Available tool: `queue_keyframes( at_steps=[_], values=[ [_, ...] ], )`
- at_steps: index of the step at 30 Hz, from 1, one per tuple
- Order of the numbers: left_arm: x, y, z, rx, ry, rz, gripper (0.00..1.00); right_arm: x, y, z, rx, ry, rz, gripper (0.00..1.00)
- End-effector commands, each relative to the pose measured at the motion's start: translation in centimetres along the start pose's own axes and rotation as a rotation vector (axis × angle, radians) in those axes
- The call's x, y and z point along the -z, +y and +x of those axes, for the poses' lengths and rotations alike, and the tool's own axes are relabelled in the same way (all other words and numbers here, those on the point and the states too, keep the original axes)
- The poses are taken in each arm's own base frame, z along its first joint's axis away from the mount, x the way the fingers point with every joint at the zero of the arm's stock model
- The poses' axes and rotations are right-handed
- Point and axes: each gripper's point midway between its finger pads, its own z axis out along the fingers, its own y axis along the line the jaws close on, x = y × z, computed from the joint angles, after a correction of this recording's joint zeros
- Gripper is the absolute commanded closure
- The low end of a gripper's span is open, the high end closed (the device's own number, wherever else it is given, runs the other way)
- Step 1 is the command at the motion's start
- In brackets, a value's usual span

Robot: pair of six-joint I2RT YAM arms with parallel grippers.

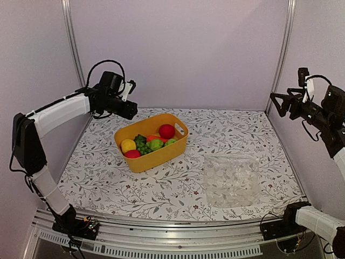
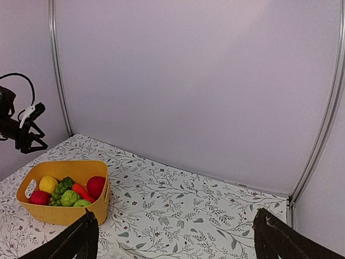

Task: Place the food in the zip-top bag and seal the zipper
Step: Adjust the bin at the corner of the board.

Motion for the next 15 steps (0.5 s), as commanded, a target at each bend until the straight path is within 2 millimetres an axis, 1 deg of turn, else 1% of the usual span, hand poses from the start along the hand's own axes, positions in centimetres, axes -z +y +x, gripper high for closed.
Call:
queue_keyframes(
  at_steps=[1, 3, 4, 5, 7, 9, 11, 13, 15],
  values=[
    [-2.7, 0.4, 0.2, -0.042, 0.005, 0.026, 0.26, -0.3, -0.7, 2.5, -0.052, 0.078, 0.029, 0.01],
    [-4.4, 1.2, 0.6, -0.038, 0.033, 0.036, 0.3, -0.8, 0.6, 4.6, -0.012, 0.115, -0.058, 0.01],
    [-5.7, 1.3, 1.3, -0.043, 0.063, 0.048, 0.31, -1.1, 1.2, 6.5, -0.002, 0.146, -0.106, 0.01],
    [-6.5, 1.4, 1.6, -0.051, 0.082, 0.055, 0.33, -1.1, 1.9, 7.8, 0.019, 0.162, -0.151, 0.01],
    [-7.8, 1.2, 2.4, -0.076, 0.114, 0.077, 0.34, -1.2, 2.6, 10.2, 0.037, 0.188, -0.199, 0.01],
    [-8.6, 0.6, 2.8, -0.083, 0.124, 0.112, 0.34, -1.3, 3.0, 12.2, 0.024, 0.209, -0.231, 0.01],
    [-9.2, 0.1, 3.1, -0.085, 0.127, 0.145, 0.34, -1.2, 3.6, 13.2, 0.036, 0.223, -0.269, 0.01],
    [-9.7, -0.4, 3.5, -0.091, 0.133, 0.171, 0.35, -1.0, 4.0, 13.2, 0.042, 0.217, -0.289, 0.01],
    [-10.1, -1.2, 3.9, -0.1, 0.139, 0.212, 0.36, -0.8, 4.8, 13.3, 0.032, 0.21, -0.335, 0.01]
  ],
)
